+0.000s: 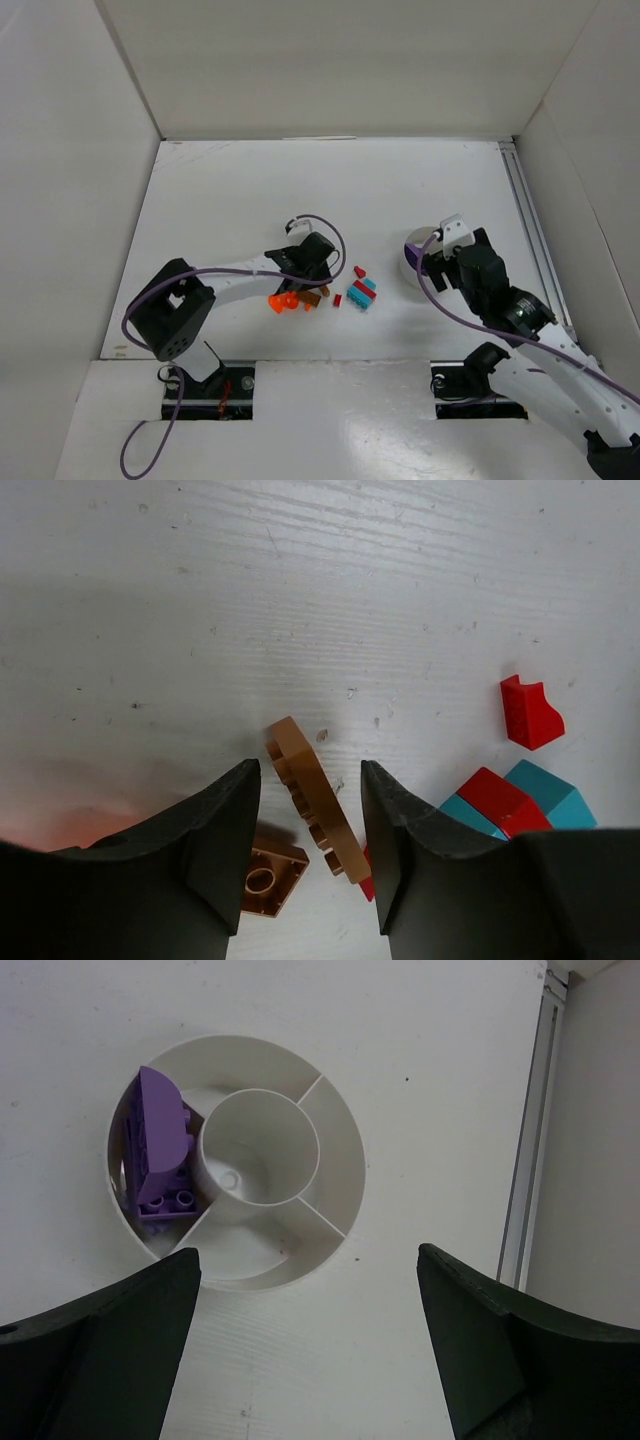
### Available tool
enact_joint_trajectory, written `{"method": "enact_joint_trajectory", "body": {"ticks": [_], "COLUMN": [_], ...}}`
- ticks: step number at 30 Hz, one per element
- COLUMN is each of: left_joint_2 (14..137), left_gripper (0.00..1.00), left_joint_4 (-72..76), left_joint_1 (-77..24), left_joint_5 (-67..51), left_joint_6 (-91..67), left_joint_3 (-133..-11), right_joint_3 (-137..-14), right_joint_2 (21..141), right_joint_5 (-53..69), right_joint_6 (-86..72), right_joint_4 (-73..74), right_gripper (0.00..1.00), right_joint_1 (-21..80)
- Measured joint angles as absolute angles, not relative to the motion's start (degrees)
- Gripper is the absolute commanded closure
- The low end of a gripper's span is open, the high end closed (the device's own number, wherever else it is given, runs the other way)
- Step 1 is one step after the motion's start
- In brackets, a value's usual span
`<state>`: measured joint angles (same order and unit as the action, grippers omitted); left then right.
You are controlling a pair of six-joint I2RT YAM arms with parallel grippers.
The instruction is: Sort the legos into containers by color
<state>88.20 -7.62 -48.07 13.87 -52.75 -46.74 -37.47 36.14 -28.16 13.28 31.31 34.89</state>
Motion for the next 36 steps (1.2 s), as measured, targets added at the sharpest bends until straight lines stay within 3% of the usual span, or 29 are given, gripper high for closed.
{"method": "enact_joint_trajectory", "body": {"ticks": [11,24,31,36], "left_joint_2": [92.7,90.7,87.0,92.4], "left_gripper": [1.0,1.0,1.0,1.0], "left_joint_4": [-9.3,-7.5,16.4,33.2], "left_joint_1": [-51.1,-55.1,-58.2,-59.0], "left_joint_5": [17.1,26.3,30.0,27.1], "left_joint_6": [-54.8,-51.3,-37.3,-26.3], "left_joint_3": [-50.6,-55.3,-55.5,-60.2], "right_joint_3": [-37.5,-37.8,-43.5,-46.0], "right_joint_2": [35.2,31.6,30.6,28.9], "right_joint_5": [-28.8,-31.7,-44.0,-49.3], "right_joint_6": [11.4,10.3,0.2,-6.6], "right_joint_4": [32.9,35.3,44.5,49.8], "right_gripper": [0.06,0.04,0.01,0.01], "right_joint_1": [34.9,34.5,34.5,34.5]}}
